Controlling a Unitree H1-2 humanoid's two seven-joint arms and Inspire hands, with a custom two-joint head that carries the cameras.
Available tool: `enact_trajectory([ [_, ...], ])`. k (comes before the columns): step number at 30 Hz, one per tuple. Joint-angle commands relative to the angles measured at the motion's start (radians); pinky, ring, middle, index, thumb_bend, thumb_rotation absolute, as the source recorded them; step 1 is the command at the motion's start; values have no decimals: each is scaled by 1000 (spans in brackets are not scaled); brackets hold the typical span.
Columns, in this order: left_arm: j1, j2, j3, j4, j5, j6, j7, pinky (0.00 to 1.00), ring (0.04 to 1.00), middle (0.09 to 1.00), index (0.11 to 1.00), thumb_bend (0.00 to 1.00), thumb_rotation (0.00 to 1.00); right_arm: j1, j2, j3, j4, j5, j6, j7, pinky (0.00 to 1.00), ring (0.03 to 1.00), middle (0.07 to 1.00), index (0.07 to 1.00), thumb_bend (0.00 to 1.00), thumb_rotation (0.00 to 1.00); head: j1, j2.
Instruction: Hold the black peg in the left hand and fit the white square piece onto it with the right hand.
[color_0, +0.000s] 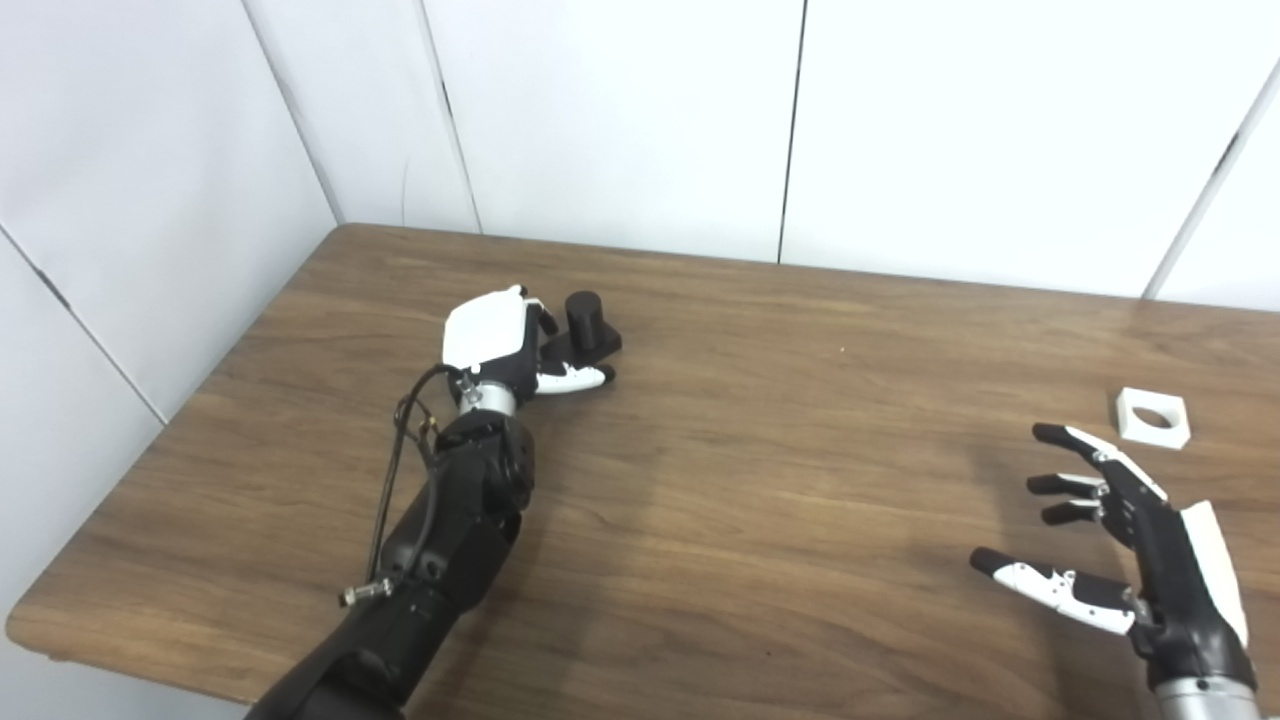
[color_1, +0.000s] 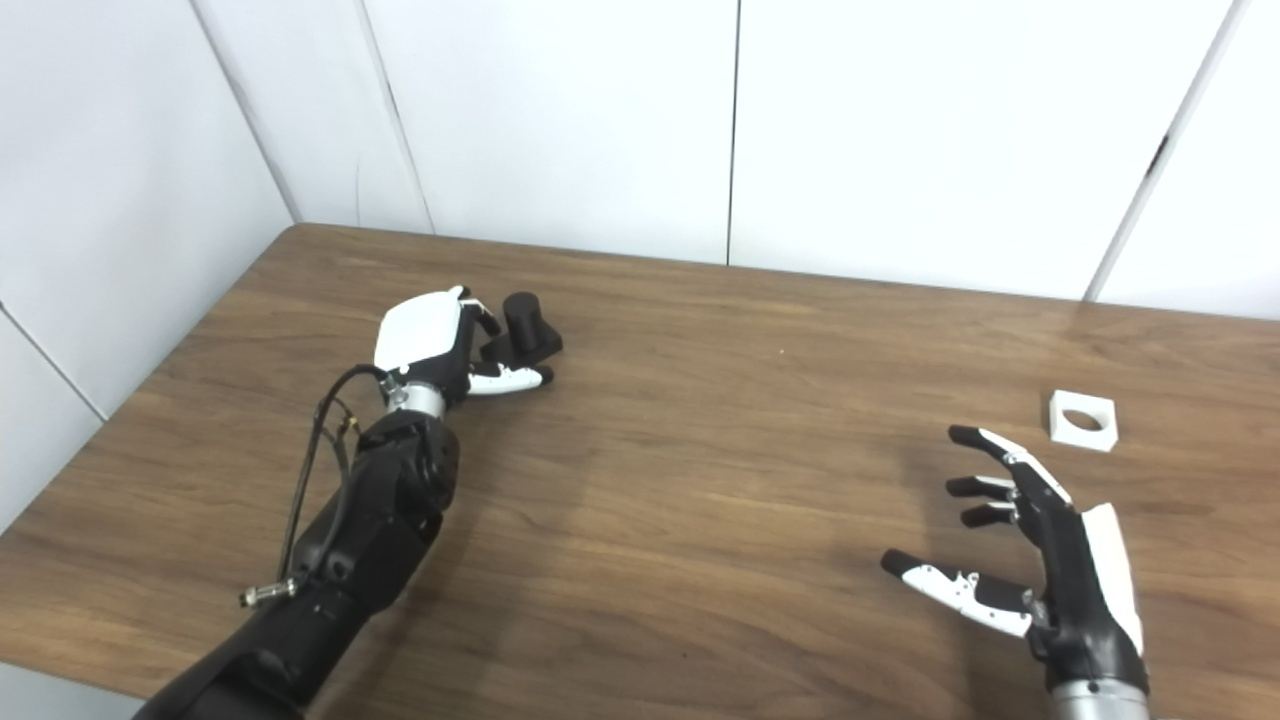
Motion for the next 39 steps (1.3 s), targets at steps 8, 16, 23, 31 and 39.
enact_trajectory([
  [8, -48, 30, -40, 112, -53, -44, 80, 851, 943, 923, 631, 854, 520, -16, 4, -6, -39, -17, -26, -15, 548, 667, 843, 780, 677, 0, -6, 0],
  [16, -59, 40, -59, 157, -90, -67, 116, 841, 929, 899, 587, 761, 476, -11, 8, -11, -44, -12, -23, -16, 553, 671, 844, 782, 657, 0, -8, 3],
  [23, -60, 53, -87, 162, -89, -65, 125, 810, 894, 854, 534, 653, 426, -12, 1, -17, -36, -4, -35, -14, 552, 672, 849, 785, 619, 0, -5, 7],
  [31, -63, 63, -107, 142, -88, -39, 99, 817, 872, 824, 506, 656, 350, -16, -3, -23, -38, 13, -35, -5, 554, 684, 853, 790, 602, 0, -2, 10],
  [39, -57, 66, -112, 135, -93, -42, 102, 806, 853, 806, 468, 677, 323, -20, -8, -21, -43, 14, -21, 3, 552, 696, 859, 796, 596, 0, -1, 13],
])
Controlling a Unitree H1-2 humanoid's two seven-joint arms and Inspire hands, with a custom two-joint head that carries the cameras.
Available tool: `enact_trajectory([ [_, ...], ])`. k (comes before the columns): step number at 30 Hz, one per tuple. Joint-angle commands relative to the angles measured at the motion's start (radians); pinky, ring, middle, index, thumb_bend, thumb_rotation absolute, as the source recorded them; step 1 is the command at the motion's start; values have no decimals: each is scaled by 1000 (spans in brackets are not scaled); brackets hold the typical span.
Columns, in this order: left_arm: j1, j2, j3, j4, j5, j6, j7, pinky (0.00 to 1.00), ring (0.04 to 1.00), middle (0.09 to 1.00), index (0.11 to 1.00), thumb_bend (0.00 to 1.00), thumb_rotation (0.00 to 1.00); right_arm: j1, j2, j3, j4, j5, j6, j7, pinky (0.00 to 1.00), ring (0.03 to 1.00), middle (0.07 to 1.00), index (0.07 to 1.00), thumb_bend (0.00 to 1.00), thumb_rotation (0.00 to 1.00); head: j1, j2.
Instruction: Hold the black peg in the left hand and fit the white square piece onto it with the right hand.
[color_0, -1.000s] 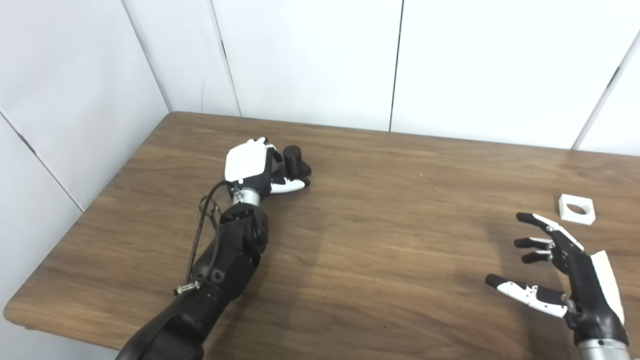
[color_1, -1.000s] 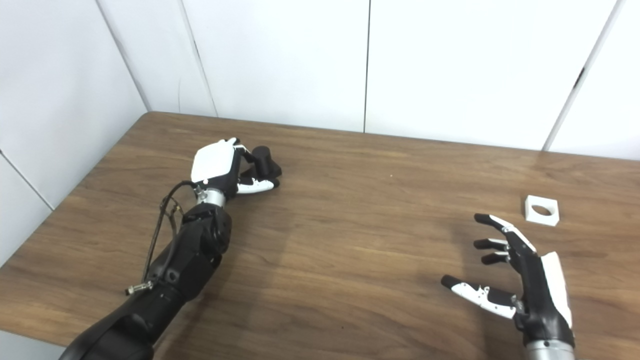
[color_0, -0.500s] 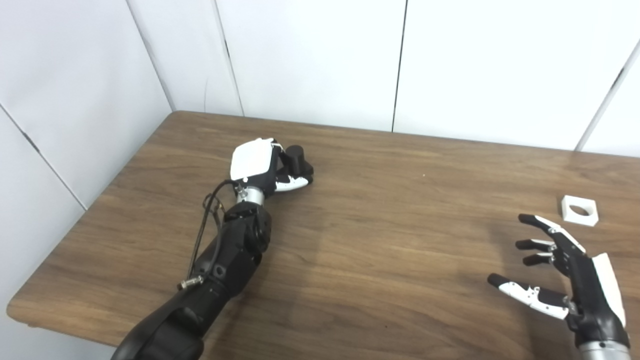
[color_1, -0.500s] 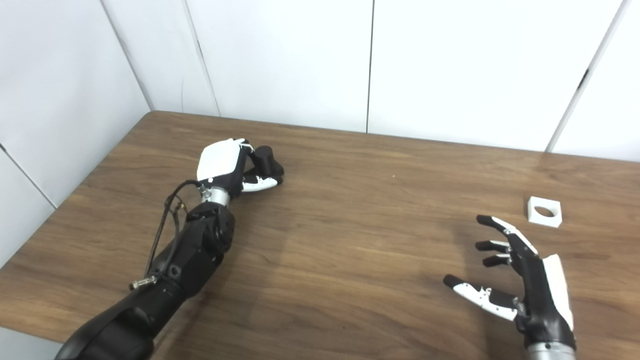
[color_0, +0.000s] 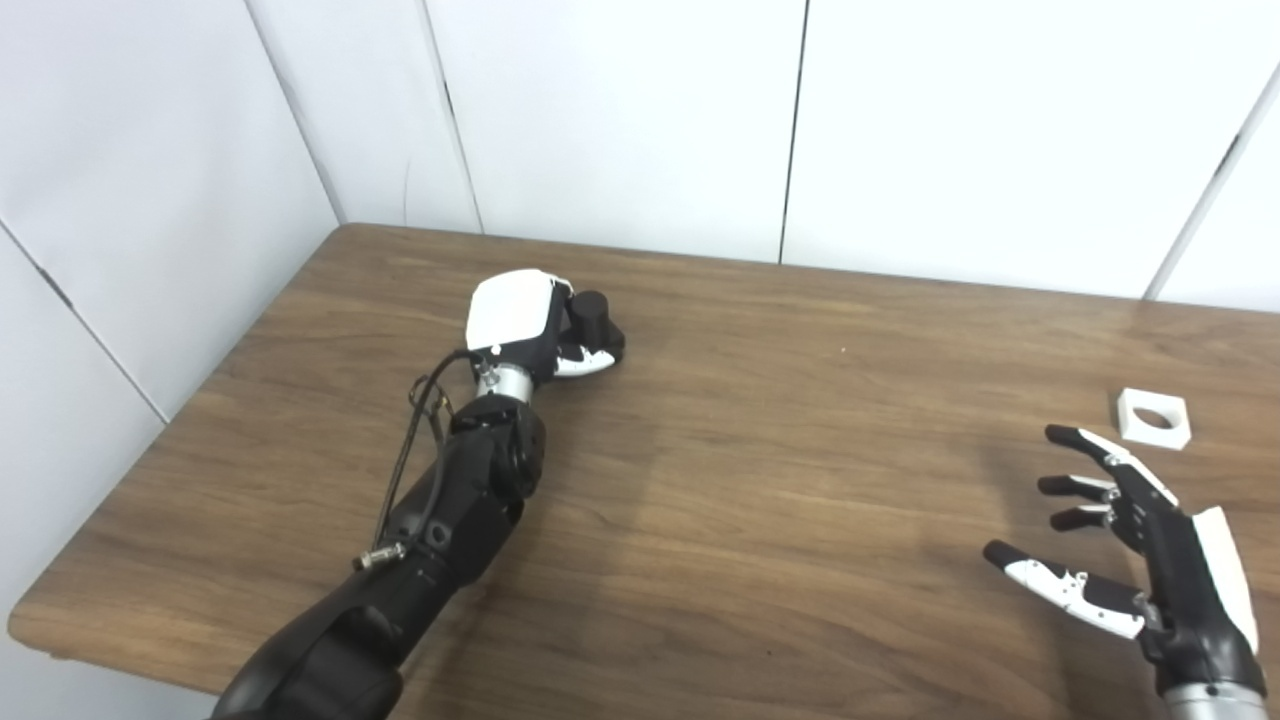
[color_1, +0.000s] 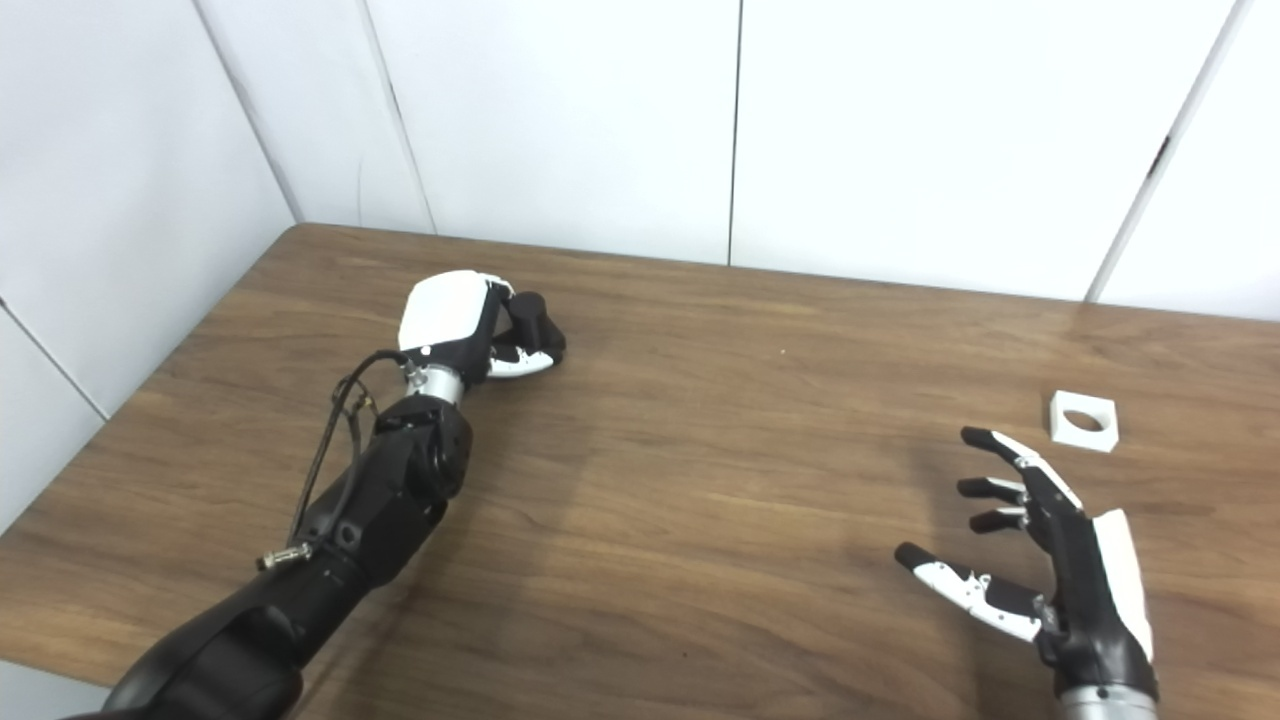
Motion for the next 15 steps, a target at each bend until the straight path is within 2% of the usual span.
enact_trajectory([
  [1, 6, 30, -10, 21, 11, 41, -26, 803, 852, 805, 465, 674, 325, -29, -7, -6, -40, 5, -18, 2, 552, 695, 859, 796, 596, 0, 1, 1],
  [3, 8, 28, -7, 20, 4, 32, -20, 799, 850, 800, 462, 678, 313, -30, -7, -7, -35, 9, -24, 0, 551, 693, 859, 795, 596, 0, 1, 1],
  [4, 11, 28, -3, 16, -3, 22, -17, 807, 852, 800, 468, 647, 264, -31, -8, -6, -33, 9, -28, 0, 551, 691, 859, 795, 595, 0, 1, 2],
  [5, 15, 27, 1, 11, -13, 10, -15, 818, 855, 802, 476, 567, 157, -31, -9, -6, -32, 7, -29, -1, 551, 690, 859, 795, 592, 0, 1, 2],
  [7, 23, 29, 8, -4, -42, -25, -26, 849, 871, 814, 481, 528, 100, -30, -8, -4, -32, 5, -29, -2, 552, 690, 858, 794, 589, 0, -2, 3],
  [10, 32, 36, 12, -27, -91, -63, -61, 891, 898, 836, 483, 521, 82, -29, -7, -3, -30, 4, -38, -5, 556, 688, 856, 794, 585, 0, -3, 3],
  [15, 52, 57, 9, -73, -169, -155, -135, 902, 922, 868, 488, 522, 78, -24, -6, 1, -38, -15, -28, -5, 545, 677, 850, 790, 576, 3, -4, 5],
])
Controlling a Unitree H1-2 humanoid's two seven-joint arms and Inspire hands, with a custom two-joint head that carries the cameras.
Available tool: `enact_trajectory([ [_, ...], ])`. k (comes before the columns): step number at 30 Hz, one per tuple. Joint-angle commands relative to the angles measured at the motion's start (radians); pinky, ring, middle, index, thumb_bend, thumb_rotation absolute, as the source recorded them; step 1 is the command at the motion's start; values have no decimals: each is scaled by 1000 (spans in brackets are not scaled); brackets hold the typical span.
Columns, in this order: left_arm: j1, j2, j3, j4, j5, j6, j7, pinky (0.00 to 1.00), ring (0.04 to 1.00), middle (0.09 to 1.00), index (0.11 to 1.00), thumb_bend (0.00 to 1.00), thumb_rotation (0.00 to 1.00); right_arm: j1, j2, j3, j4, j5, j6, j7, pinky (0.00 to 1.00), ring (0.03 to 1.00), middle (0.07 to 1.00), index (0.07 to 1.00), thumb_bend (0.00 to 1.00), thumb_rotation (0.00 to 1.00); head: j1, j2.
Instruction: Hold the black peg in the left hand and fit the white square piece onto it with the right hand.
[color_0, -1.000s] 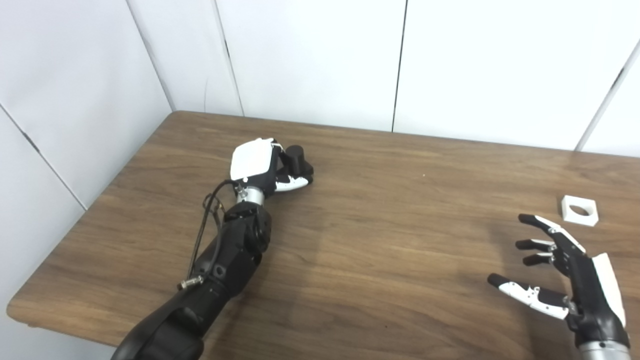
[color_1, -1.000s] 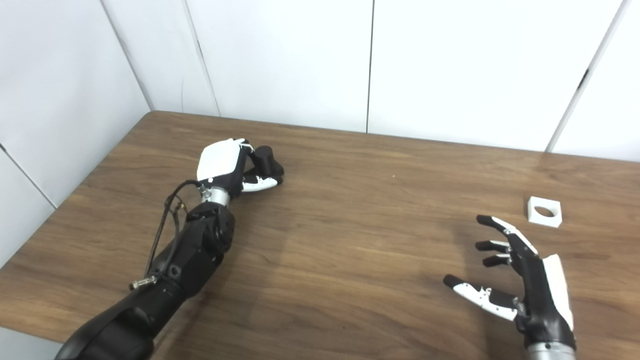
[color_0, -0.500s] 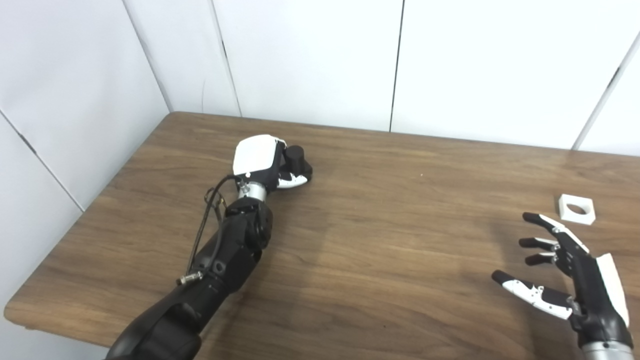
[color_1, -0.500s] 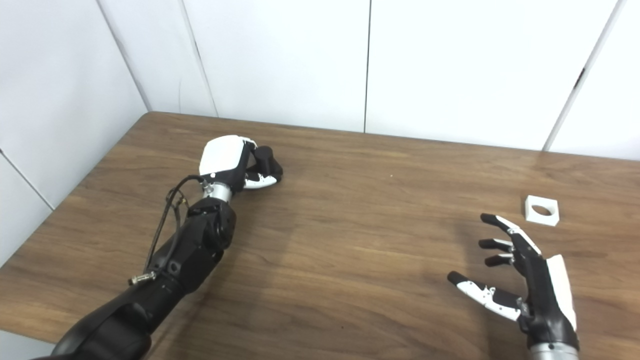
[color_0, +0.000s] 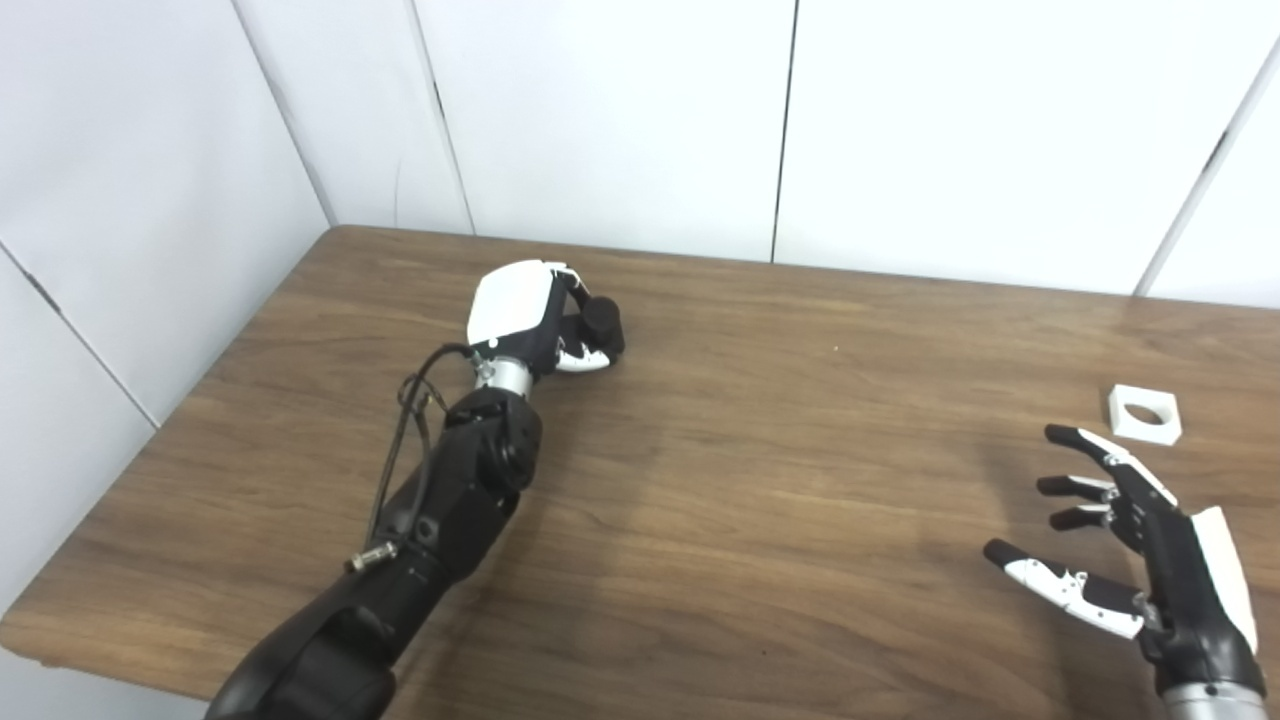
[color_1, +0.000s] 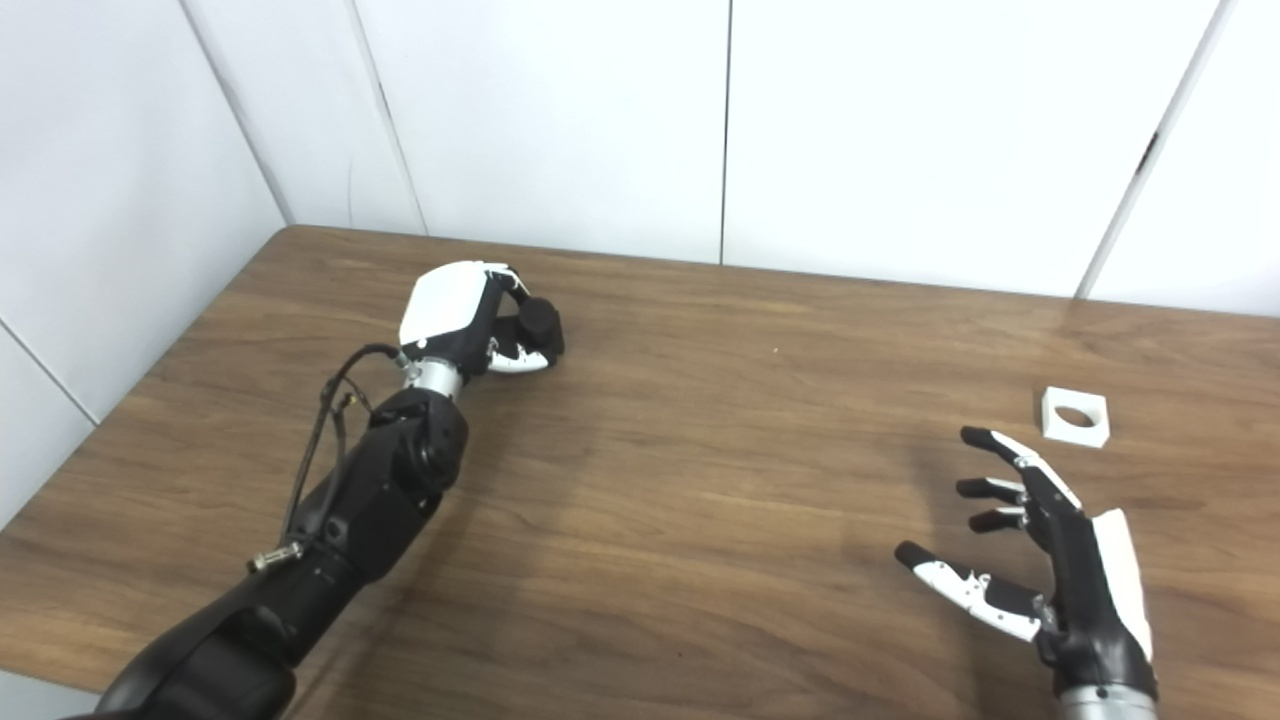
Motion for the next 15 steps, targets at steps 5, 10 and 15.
enact_trajectory([
  [5, 41, 44, -15, -39, -111, -134, -139, 956, 955, 897, 490, 522, 78, -23, 2, 0, -39, -9, -25, -8, 542, 669, 847, 789, 570, 18, -2, -1],
  [10, 42, 63, -25, -54, -174, -232, -201, 935, 960, 908, 490, 521, 79, -21, 3, 2, -34, -15, -38, -13, 539, 661, 843, 785, 566, 9, -3, 0],
  [15, 39, 73, -35, -61, -208, -301, -253, 928, 968, 909, 489, 521, 80, -20, 5, 3, -37, -12, -31, -11, 537, 666, 847, 788, 560, 12, -4, 0],
])
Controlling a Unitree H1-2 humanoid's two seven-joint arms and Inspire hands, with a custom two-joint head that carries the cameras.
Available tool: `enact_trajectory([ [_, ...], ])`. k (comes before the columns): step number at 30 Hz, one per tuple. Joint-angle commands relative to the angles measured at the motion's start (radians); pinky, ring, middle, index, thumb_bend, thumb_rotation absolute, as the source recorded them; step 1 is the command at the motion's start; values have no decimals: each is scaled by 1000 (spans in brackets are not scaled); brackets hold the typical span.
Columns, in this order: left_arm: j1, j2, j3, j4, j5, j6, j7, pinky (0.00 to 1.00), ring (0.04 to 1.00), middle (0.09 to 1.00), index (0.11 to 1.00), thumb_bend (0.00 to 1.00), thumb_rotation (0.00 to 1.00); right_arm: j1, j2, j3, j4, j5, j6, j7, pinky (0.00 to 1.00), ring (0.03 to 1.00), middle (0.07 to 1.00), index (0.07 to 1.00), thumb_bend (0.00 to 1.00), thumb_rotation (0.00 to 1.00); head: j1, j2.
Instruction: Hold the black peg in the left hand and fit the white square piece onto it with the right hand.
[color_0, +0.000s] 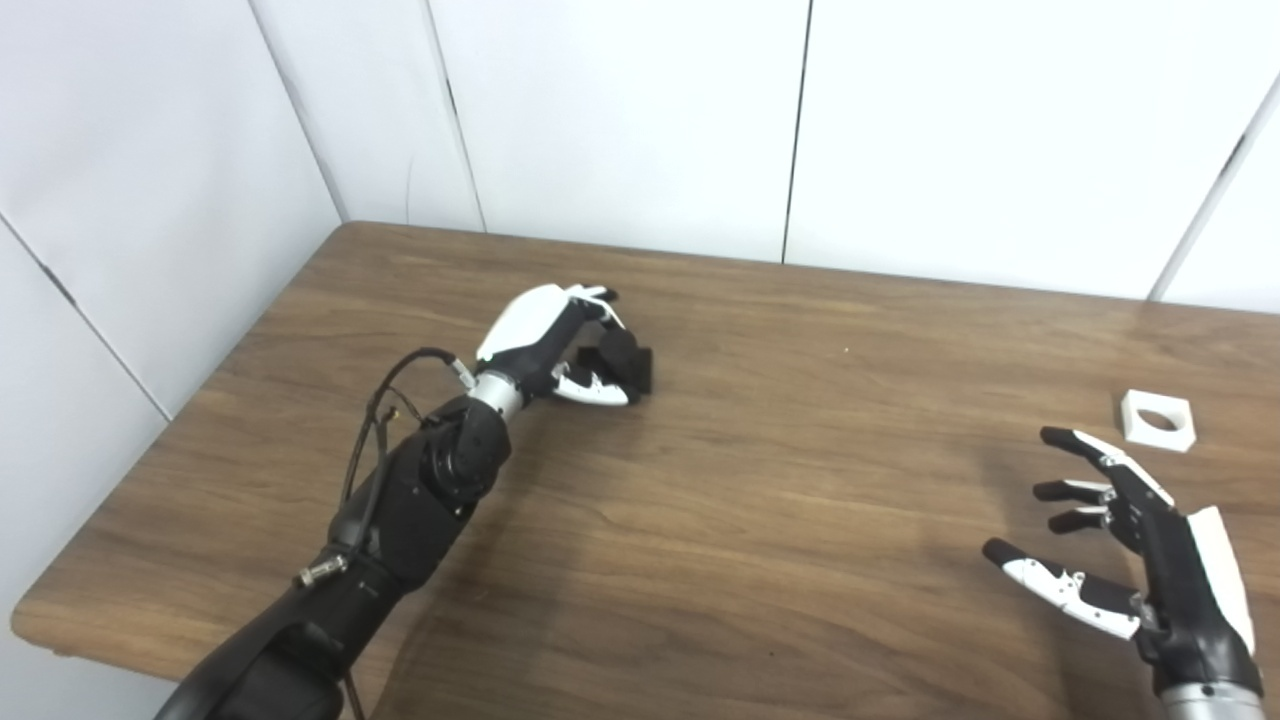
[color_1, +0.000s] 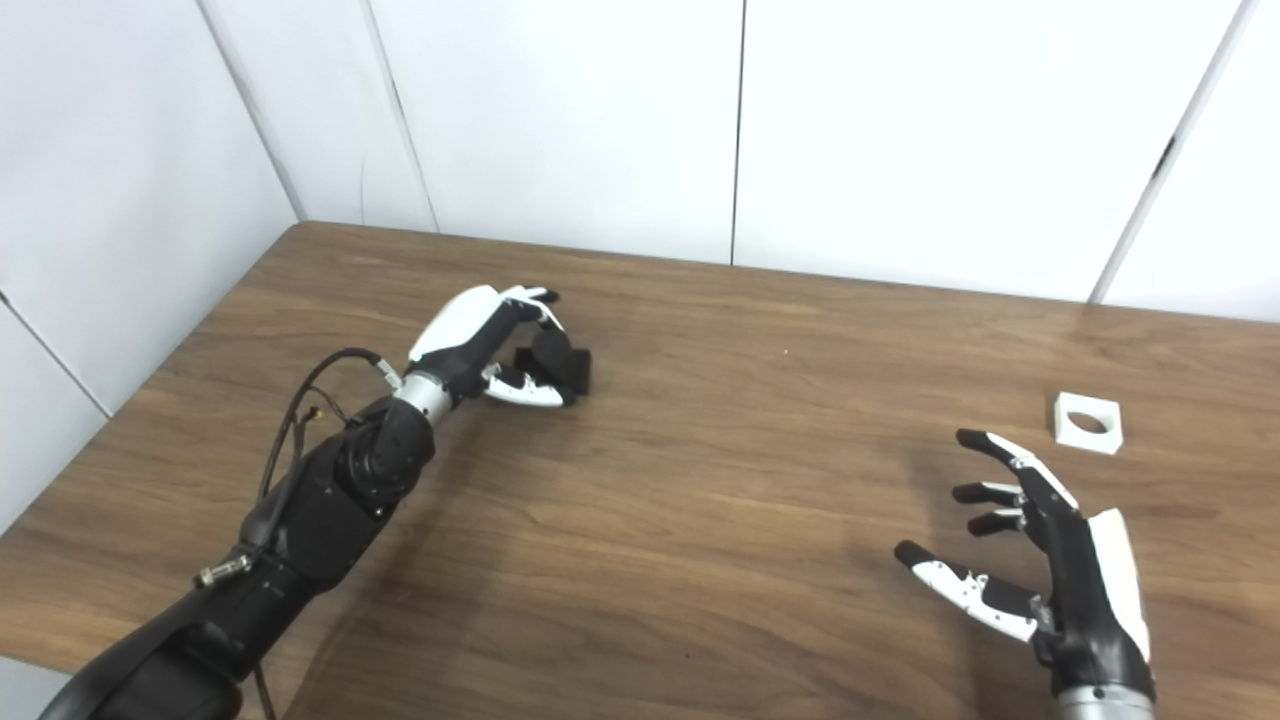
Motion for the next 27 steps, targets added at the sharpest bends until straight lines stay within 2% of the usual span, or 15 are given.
enact_trajectory([
  [1, 0, 14, -26, -20, -7, -51, -62, 933, 971, 908, 489, 521, 80, -19, 4, -1, -40, 1, -26, -8, 537, 666, 849, 789, 558, 14, -1, 1],
  [7, 0, 13, -48, -34, -38, -123, -126, 948, 981, 908, 490, 521, 78, -18, 7, 0, -36, 1, -40, -15, 540, 663, 845, 788, 561, 7, -14, 4],
  [10, 4, 5, -60, -47, -51, -151, -157, 923, 981, 905, 489, 521, 79, -18, 8, -1, -32, 5, -46, -17, 544, 666, 843, 786, 566, 17, -22, 5],
  [14, 9, -10, -73, -61, -55, -169, -183, 894, 977, 901, 489, 521, 80, -17, 6, -4, -38, 5, -35, -14, 542, 673, 852, 792, 561, 34, -25, 6],
  [20, 19, -40, -104, -89, -60, -180, -225, 907, 993, 910, 489, 521, 79, -16, 0, -11, -37, 5, -37, -15, 541, 676, 855, 795, 559, 64, -30, 9],
  [27, 31, -71, -145, -113, -46, -199, -246, 882, 999, 914, 490, 520, 81, -18, 3, -19, -41, 18, -35, -15, 545, 686, 861, 798, 557, 101, -36, 11],
])
